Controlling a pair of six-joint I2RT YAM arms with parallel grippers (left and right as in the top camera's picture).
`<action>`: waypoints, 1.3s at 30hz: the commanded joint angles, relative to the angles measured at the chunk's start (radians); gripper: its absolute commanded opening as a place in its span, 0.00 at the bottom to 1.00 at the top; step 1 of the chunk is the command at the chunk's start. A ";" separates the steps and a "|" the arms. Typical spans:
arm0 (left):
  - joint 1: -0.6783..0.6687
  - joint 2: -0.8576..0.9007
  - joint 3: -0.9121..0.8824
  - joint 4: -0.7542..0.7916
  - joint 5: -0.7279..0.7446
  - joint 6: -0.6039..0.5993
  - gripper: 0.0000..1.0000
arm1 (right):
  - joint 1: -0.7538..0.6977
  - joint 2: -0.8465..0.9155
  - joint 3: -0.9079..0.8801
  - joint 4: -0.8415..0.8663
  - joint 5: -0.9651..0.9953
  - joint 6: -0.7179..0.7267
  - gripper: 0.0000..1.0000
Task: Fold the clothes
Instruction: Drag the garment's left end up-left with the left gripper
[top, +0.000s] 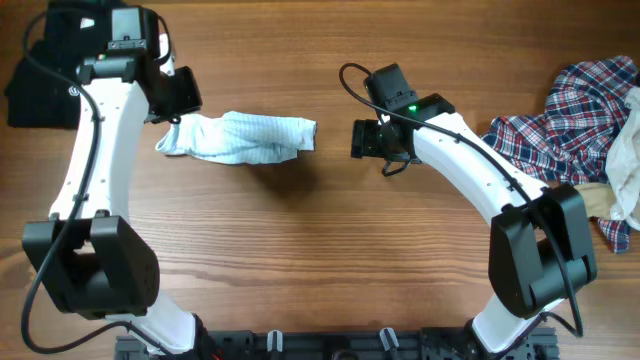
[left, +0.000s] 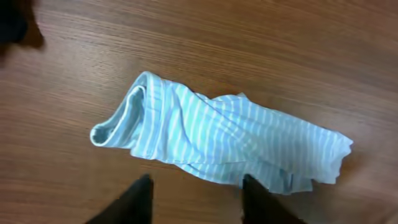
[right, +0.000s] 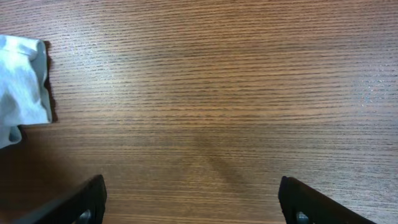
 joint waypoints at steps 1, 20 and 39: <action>0.005 -0.025 0.017 0.002 -0.015 0.002 0.50 | -0.001 0.016 -0.008 -0.002 0.022 -0.011 0.89; 0.006 0.226 0.014 -0.028 0.051 0.003 0.59 | -0.001 0.016 -0.008 0.002 0.022 -0.015 0.90; 0.049 0.303 0.014 -0.039 -0.080 0.006 0.57 | -0.001 0.016 -0.008 0.002 0.022 -0.043 0.91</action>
